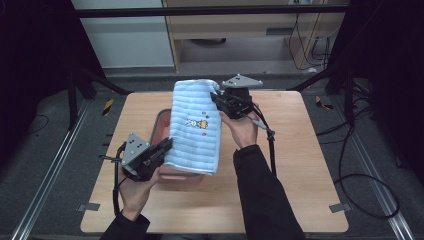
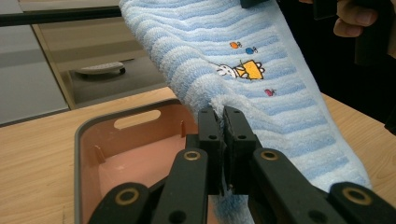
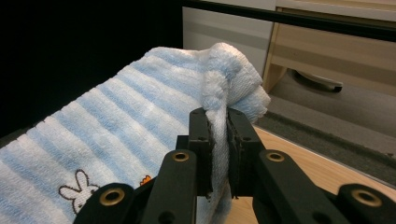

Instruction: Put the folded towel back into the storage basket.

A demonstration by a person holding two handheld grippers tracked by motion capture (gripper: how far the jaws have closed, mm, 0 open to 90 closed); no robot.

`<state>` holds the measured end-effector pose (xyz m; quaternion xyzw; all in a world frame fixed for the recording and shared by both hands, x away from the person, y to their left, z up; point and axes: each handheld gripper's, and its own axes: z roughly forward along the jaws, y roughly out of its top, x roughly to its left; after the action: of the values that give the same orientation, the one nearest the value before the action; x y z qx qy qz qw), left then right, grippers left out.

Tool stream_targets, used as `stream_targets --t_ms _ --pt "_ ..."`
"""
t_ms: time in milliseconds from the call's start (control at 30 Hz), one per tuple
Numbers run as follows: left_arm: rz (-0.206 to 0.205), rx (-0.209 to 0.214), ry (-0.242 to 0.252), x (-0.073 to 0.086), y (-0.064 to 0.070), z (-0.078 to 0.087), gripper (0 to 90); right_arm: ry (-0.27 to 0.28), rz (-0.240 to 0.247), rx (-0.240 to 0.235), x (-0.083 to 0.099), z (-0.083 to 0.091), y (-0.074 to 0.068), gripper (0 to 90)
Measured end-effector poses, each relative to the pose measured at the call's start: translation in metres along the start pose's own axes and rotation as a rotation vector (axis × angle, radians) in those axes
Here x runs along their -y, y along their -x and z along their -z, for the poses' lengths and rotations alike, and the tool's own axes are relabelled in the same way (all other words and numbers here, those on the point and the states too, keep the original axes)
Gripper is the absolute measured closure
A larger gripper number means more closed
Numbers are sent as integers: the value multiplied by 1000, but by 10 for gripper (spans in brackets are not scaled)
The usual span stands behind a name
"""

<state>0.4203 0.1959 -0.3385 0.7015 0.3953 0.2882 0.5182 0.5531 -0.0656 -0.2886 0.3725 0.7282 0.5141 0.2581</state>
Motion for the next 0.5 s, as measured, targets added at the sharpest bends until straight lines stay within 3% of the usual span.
stream_targets --t_ms 167,500 --pt "4 -14 -3 4 -10 3 866 6 7 -23 -2 -15 -9 822" --pt "22 -39 -9 10 -25 2 866 1 -9 -47 2 -37 -15 822"
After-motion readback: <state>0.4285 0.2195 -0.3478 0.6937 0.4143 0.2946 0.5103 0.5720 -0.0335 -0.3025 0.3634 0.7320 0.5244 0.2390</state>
